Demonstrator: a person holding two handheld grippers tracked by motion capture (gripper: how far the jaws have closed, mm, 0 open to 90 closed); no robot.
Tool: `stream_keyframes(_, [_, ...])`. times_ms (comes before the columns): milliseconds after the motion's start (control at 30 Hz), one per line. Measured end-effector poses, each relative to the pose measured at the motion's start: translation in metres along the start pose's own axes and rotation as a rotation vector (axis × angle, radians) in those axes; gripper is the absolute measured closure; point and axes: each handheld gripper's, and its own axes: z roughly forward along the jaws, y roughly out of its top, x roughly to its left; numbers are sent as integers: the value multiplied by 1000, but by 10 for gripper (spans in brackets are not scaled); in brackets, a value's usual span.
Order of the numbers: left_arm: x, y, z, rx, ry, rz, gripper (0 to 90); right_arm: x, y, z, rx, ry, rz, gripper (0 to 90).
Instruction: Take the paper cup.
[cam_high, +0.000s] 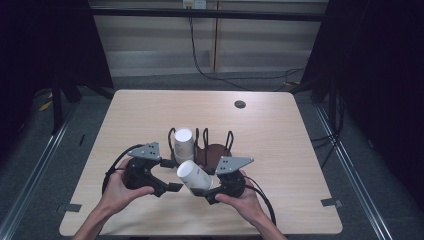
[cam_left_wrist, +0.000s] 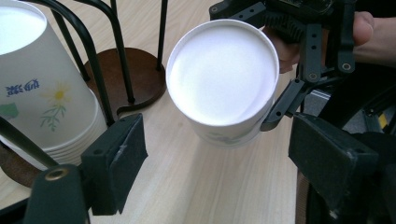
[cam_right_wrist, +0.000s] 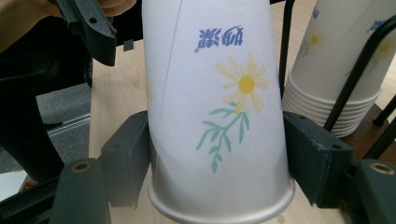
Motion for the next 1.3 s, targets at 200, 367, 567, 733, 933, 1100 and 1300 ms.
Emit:
stream_keyframes(200, [-1,-3,0,20,13,19,194,-1,2,-2,22,-2,-3,282])
stream_keyframes(367, [-1,-6,0,10,21,17,191,-2,4,-5,44,-1,-1,284])
stream_keyframes(567, [-2,-8,5,35,18,21,185,-5,6,-10,77,1,7,284])
stream_keyframes(733, [-2,-9,8,45,13,29,175,-6,8,-12,110,2,1,285])
stream_keyframes(933, [-1,-11,9,45,22,23,166,-6,9,-13,149,6,-12,285])
stream_keyframes(1100, [-1,-12,9,53,26,18,172,-7,9,-13,176,7,-20,285])
stream_keyframes(1300, [-1,-14,11,54,35,24,171,-6,13,-13,218,23,-41,285])
